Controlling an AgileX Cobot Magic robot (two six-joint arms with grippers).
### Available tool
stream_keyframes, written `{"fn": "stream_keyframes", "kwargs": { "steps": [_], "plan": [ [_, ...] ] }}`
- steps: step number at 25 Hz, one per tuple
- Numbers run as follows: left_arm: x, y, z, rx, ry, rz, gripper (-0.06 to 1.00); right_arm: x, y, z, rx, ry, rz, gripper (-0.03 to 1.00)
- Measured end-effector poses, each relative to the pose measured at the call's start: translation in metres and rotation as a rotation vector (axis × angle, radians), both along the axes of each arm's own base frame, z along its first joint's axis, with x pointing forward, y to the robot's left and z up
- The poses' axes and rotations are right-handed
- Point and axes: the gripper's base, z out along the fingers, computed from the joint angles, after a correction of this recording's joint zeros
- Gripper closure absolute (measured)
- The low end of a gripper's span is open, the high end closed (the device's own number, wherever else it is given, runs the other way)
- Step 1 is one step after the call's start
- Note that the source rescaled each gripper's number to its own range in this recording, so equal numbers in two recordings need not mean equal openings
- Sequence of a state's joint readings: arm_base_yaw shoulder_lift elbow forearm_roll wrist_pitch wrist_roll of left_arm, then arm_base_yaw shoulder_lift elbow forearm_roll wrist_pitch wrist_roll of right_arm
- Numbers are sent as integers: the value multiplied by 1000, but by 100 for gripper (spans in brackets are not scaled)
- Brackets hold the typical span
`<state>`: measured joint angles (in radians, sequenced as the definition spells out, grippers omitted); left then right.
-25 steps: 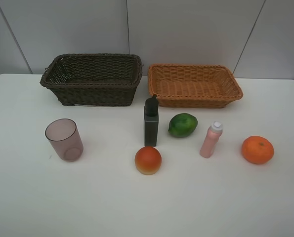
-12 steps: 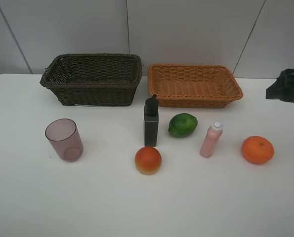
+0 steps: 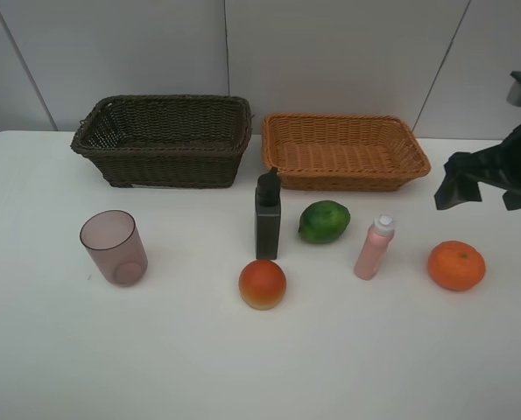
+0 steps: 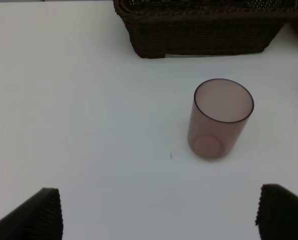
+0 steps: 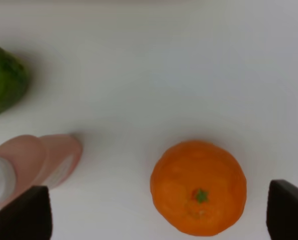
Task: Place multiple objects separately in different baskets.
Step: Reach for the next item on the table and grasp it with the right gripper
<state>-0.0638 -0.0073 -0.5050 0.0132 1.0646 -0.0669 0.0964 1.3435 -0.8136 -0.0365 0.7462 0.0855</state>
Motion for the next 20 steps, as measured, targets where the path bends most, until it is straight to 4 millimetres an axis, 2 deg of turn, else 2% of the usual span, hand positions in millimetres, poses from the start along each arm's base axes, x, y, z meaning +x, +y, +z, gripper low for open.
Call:
{"fn": "stream_keyframes", "kwargs": {
  "steps": [5,20],
  "plan": [
    [0,0,0,0,0,0,-6,3,8,-15,-60,99,60,7],
    [0,0,0,0,0,0,-6,7,6,-21,-95,115,9,7]
  ]
}}
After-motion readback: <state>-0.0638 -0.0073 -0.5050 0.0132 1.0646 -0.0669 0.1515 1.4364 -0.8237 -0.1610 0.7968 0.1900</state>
